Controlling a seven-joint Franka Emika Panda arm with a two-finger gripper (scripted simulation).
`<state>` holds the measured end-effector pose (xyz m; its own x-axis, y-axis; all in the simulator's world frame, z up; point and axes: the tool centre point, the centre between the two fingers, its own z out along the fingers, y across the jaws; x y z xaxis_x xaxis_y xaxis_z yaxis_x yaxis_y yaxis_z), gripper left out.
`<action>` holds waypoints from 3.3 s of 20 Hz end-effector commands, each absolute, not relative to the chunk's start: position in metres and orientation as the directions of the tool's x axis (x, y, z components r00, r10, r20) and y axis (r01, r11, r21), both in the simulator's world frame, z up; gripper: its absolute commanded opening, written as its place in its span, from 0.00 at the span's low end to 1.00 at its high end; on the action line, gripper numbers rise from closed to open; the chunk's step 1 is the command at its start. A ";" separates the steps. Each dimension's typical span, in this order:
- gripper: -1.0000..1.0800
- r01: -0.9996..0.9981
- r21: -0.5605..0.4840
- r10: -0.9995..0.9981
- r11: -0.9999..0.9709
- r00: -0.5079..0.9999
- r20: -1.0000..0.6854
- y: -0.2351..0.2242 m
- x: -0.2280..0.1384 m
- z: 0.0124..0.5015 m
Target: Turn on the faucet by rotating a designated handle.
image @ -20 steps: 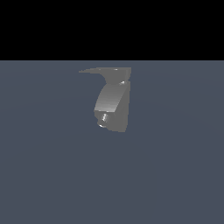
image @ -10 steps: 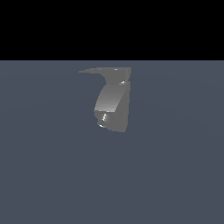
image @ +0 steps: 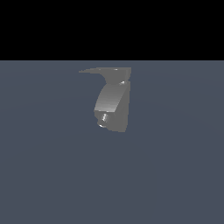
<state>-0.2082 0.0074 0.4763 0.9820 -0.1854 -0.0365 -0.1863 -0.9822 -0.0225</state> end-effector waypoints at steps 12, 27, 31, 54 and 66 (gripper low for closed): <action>0.00 -0.490 -0.044 -0.487 -0.871 0.872 -0.054 0.022 -0.127 0.459; 0.00 -0.775 -0.035 -0.772 -0.631 0.631 -0.069 0.042 -0.038 0.417; 0.00 -0.835 -0.029 -0.832 -0.550 0.551 -0.068 0.048 -0.015 0.402; 0.00 -0.999 -0.017 -0.999 -0.037 0.037 -0.020 0.088 0.093 0.294; 0.00 -0.996 -0.025 -0.997 0.083 -0.083 -0.003 0.099 0.113 0.264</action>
<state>0.1116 0.0983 0.2659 -0.0743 -0.9972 -0.0040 -0.9969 0.0744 -0.0238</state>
